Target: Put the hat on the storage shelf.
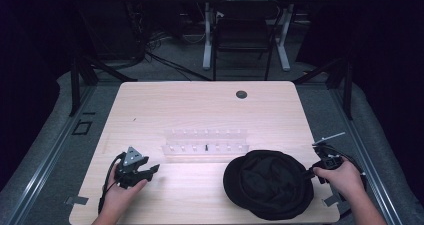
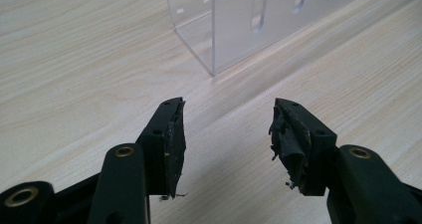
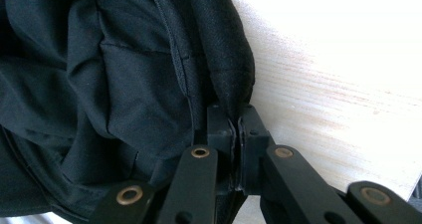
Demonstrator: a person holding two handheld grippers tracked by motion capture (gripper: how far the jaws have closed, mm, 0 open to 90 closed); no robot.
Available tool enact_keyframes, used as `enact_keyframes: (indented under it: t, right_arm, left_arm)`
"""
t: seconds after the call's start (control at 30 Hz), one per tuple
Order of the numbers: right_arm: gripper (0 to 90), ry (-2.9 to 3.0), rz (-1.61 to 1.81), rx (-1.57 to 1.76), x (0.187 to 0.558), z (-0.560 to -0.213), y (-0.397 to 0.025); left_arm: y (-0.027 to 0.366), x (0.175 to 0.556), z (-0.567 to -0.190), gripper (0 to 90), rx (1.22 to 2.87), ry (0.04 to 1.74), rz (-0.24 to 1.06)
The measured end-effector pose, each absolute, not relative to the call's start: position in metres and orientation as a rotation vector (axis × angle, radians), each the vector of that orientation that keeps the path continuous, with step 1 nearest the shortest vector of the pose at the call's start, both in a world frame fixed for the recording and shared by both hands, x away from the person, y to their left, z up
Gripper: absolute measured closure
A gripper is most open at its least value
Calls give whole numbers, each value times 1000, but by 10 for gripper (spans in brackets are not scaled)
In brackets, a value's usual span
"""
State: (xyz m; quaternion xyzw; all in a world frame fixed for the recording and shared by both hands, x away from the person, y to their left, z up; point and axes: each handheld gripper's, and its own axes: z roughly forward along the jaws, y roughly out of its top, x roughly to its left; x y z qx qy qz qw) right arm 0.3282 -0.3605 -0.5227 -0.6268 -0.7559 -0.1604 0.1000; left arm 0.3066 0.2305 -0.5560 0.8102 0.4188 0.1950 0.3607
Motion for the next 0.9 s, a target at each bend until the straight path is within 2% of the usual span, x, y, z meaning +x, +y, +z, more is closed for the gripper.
enact_keyframes:
  t: [0.5,0.77,0.9]
  right_arm:
    - [881,-2114,-601,-1842,322,-513,-362]
    - [881,-2003,-710,-1861,319,-499,-362]
    - [881,-2082,-639,-1755,321,-487,-365]
  left_arm:
    - [231,306,-556,472,2086,1081,497]
    - [230,306,-556,472,2081,1082,501]
    - [231,306,-556,472,2086,1083,500]
